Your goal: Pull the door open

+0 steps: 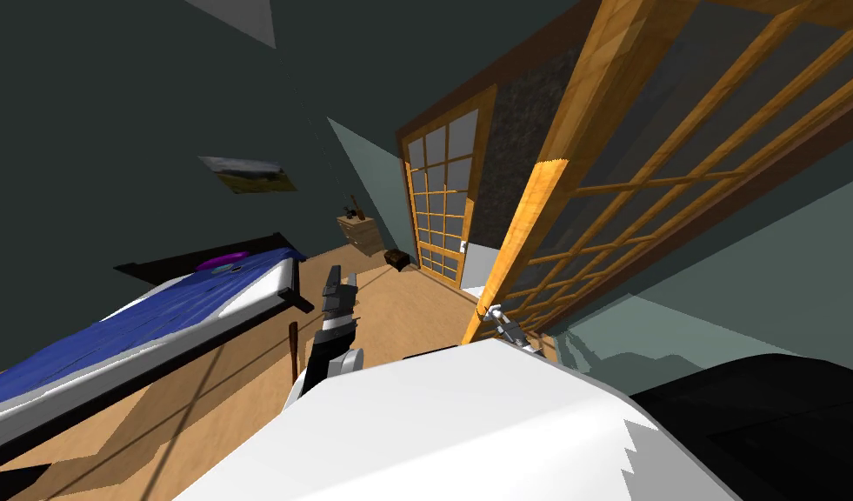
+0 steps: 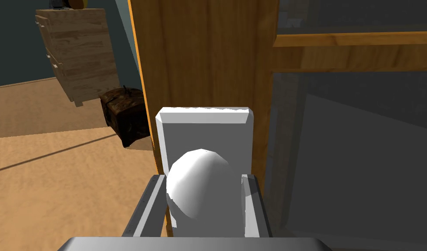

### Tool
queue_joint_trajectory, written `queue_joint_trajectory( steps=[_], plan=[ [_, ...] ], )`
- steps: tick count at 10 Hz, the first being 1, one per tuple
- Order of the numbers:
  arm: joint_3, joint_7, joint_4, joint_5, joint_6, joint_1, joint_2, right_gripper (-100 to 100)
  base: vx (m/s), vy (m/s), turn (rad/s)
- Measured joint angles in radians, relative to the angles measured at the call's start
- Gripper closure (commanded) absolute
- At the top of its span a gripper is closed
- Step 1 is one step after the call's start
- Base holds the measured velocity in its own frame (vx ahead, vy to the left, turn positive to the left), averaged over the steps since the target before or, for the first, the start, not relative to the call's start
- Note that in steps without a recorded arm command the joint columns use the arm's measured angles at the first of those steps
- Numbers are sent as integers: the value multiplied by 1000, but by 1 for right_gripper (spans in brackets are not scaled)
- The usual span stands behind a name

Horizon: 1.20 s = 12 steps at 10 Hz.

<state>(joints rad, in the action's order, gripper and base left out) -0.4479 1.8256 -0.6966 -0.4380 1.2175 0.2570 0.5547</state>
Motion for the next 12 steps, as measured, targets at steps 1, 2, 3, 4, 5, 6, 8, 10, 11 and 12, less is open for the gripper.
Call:
queue_joint_trajectory(
  steps=[1,2,3,4,5,6,8,10,11,12],
  plan=[
    [-3,4,2,2,7,-1,2,100,-232,-33,124],
    [-5,8,11,4,15,-4,5,100,-95,-13,21],
    [-7,9,14,4,15,-3,4,100,-44,3,-19],
    [-13,9,13,10,23,7,10,100,-45,1,-24],
    [-19,12,37,16,46,3,9,100,-36,1,-9],
    [-24,15,43,21,64,9,14,100,-40,-5,-9],
    [-33,13,29,30,83,27,26,100,-26,-13,-2],
    [-44,14,47,40,111,28,25,100,-30,-7,1],
    [-50,18,70,46,131,22,21,100,-45,-24,4],
    [-60,26,96,55,159,18,20,100,-65,-44,-2]
  ],
)
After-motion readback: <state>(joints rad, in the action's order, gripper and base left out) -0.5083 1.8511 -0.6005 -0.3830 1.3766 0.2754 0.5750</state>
